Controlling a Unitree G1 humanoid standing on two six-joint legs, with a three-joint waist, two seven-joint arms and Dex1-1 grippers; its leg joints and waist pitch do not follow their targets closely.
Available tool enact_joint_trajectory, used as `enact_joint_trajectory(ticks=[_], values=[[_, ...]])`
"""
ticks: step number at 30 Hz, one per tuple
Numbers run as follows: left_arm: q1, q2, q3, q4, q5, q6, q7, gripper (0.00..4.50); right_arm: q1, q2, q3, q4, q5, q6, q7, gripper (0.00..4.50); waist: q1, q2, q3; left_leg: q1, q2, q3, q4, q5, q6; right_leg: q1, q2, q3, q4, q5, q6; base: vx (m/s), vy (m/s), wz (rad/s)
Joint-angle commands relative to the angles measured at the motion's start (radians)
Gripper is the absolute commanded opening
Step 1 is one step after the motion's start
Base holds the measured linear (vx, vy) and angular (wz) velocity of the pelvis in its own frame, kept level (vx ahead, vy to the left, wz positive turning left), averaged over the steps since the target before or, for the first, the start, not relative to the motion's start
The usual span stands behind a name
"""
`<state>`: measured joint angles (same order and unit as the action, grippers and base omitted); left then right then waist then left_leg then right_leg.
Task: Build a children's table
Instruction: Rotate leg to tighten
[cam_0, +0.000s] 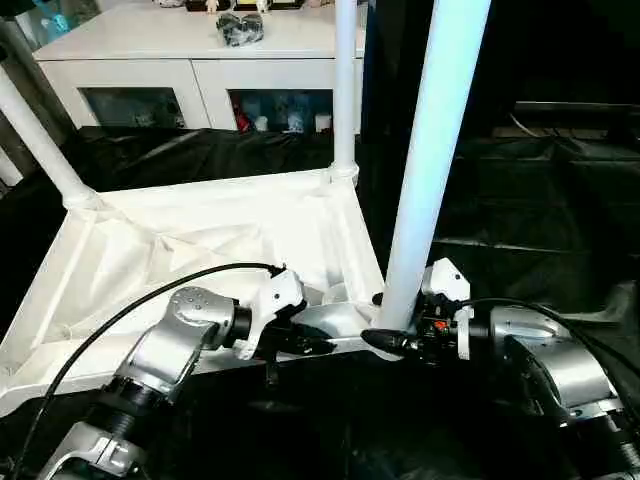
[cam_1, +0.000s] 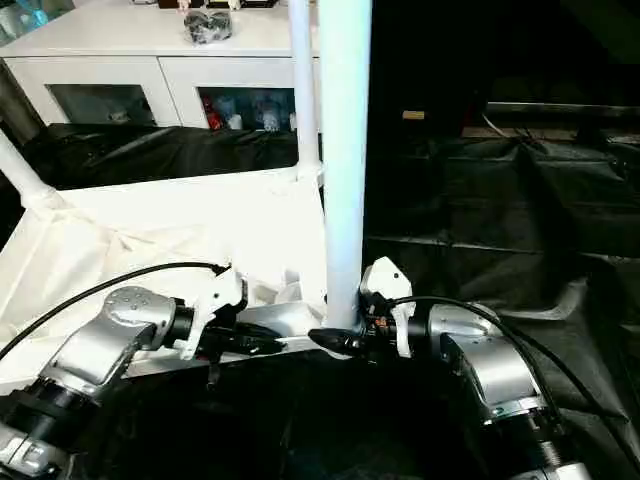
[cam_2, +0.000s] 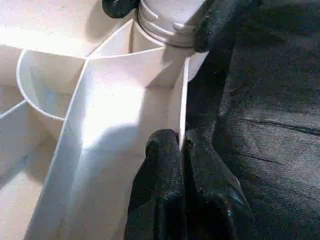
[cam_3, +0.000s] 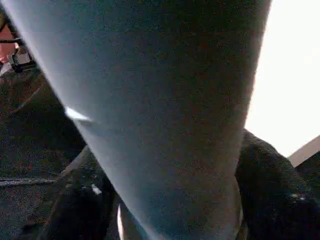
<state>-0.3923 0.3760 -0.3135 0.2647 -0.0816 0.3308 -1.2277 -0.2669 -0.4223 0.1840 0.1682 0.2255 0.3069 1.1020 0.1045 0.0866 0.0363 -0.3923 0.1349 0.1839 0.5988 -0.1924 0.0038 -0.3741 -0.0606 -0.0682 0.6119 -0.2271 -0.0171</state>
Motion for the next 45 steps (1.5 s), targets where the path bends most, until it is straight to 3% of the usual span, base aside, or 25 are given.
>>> enact_joint_trajectory(ticks=[1,4,8,13,16,18,20,22,25,29,32,37,42,45], values=[[-0.016,-0.015,0.021,-0.03,-0.036,-0.008,0.024,0.0,0.022,0.024,0.069,-0.029,0.025,0.018,0.062,2.81,-0.002,-0.013,-0.053,0.022,0.114,-0.05,-0.073,-0.153,0.093,0.031,-0.115,0.061,-0.068,-0.066,-0.231,0.0,0.0,0.0],[-0.018,-0.022,0.021,-0.027,-0.033,-0.005,0.037,0.0,0.024,0.035,0.066,-0.023,0.019,0.009,0.043,2.67,-0.002,-0.014,-0.053,0.022,0.113,-0.05,-0.073,-0.157,0.087,0.032,-0.116,0.061,-0.068,-0.069,-0.231,0.0,0.0,0.0],[-0.051,-0.083,0.037,0.015,-0.007,0.008,0.149,0.0,-0.001,0.112,0.031,0.055,-0.019,0.019,-0.121,2.62,-0.009,-0.015,-0.049,0.021,0.11,-0.05,-0.075,-0.172,0.072,0.031,-0.118,0.062,-0.073,-0.095,-0.237,0.0,0.0,0.0],[-0.103,-0.18,0.051,0.072,0.031,0.042,0.31,0.0,-0.061,0.222,0.001,0.204,-0.121,0.005,-0.412,2.62,-0.025,-0.016,-0.041,0.033,0.106,-0.051,-0.083,-0.251,0.005,0.026,-0.118,0.066,-0.089,-0.258,-0.211,0.0,0.0,0.0],[-0.135,-0.265,0.062,0.096,0.041,0.077,0.418,0.0,-0.109,0.304,-0.027,0.307,-0.159,0.031,-0.589,2.62,-0.03,-0.019,-0.041,0.035,0.107,-0.055,-0.087,-0.27,-0.015,0.026,-0.119,0.067,-0.091,-0.286,-0.195,0.0,0.0,0.0],[-0.139,-0.28,0.063,0.1,0.044,0.08,0.438,0.0,-0.118,0.319,-0.029,0.322,-0.164,0.039,-0.61,2.62,-0.031,-0.023,-0.042,0.032,0.106,-0.055,-0.087,-0.265,-0.01,0.029,-0.12,0.068,-0.092,-0.265,-0.191,0.0,0.0,0.0],[-0.14,-0.294,0.06,0.102,0.047,0.078,0.45,0.0,-0.134,0.339,-0.034,0.349,-0.172,0.041,-0.635,2.62,-0.033,-0.02,-0.044,0.028,0.105,-0.054,-0.086,-0.243,0.003,0.029,-0.12,0.069,-0.089,-0.23,-0.193,0.0,0.0,0.0],[-0.134,-0.297,0.056,0.095,0.047,0.076,0.446,0.0,-0.143,0.348,-0.037,0.361,-0.164,0.021,-0.62,2.62,-0.033,-0.022,-0.045,0.025,0.105,-0.053,-0.083,-0.217,0.024,0.033,-0.122,0.069,-0.087,-0.199,-0.195,0.0,0.0,0.0],[-0.106,-0.268,0.041,0.069,0.043,0.056,0.39,0.0,-0.151,0.339,-0.047,0.361,-0.161,-0.012,-0.602,3.34,-0.036,-0.019,-0.044,0.024,0.106,-0.052,-0.083,-0.217,0.035,0.032,-0.121,0.067,-0.088,-0.205,-0.193,0.0,0.0,0.0],[-0.083,-0.236,0.027,0.048,0.038,0.044,0.348,0.0,-0.149,0.311,-0.036,0.349,-0.165,-0.053,-0.558,3.41,-0.04,-0.016,-0.047,0.023,0.108,-0.054,-0.084,-0.215,0.037,0.033,-0.119,0.066,-0.083,-0.179,-0.198,0.0,0.0,0.0],[-0.068,-0.197,0.024,0.032,0.029,0.035,0.304,0.0,-0.126,0.264,-0.025,0.287,-0.128,-0.1,-0.418,3.41,-0.04,-0.019,-0.049,0.021,0.108,-0.052,-0.08,-0.196,0.056,0.037,-0.12,0.066,-0.08,-0.124,-0.208,0.0,0.0,0.0],[-0.055,-0.14,0.02,0.009,0.007,0.019,0.208,0.0,-0.073,0.168,0.011,0.17,-0.072,-0.13,-0.202,3.41,-0.033,-0.022,-0.051,0.016,0.108,-0.05,-0.073,-0.137,0.118,0.04,-0.116,0.061,-0.07,-0.031,-0.225,0.0,0.0,0.0],[-0.04,-0.081,0.013,-0.02,-0.02,0.006,0.112,0.0,-0.039,0.089,0.026,0.108,-0.039,-0.109,-0.071,3.41,-0.029,-0.02,-0.047,0.02,0.112,-0.049,-0.076,-0.177,0.111,0.034,-0.115,0.061,-0.076,-0.108,-0.229,0.0,0.0,0.0],[-0.021,-0.037,0.007,-0.047,-0.034,0.006,0.043,0.0,-0.01,0.042,0.039,0.049,-0.005,-0.071,0.02,3.07,-0.017,-0.018,-0.048,0.024,0.116,-0.049,-0.077,-0.181,0.098,0.033,-0.114,0.062,-0.074,-0.113,-0.228,0.0,0.0,0.0]])
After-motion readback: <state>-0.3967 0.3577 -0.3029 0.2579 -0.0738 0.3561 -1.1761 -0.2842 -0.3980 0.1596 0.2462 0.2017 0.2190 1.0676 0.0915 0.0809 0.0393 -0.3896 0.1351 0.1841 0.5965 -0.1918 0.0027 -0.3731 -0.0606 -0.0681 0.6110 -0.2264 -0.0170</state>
